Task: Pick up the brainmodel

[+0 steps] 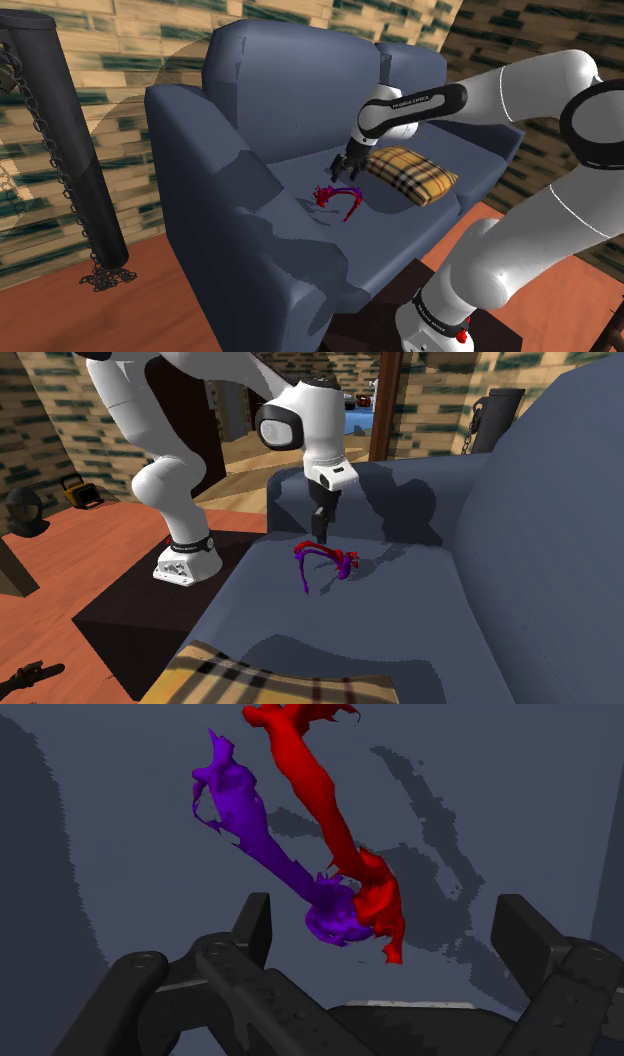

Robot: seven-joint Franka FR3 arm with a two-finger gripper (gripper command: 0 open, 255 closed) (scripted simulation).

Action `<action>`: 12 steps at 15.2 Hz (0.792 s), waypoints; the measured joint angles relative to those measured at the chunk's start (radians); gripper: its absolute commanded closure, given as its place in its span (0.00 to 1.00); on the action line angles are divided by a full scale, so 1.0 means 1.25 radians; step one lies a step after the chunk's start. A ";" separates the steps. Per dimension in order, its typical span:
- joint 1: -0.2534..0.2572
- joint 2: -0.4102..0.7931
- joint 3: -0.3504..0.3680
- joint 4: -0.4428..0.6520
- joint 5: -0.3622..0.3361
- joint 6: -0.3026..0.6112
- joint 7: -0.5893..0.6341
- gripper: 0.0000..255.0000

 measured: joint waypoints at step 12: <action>0.034 0.219 -0.032 0.033 0.192 0.156 -0.164 0.00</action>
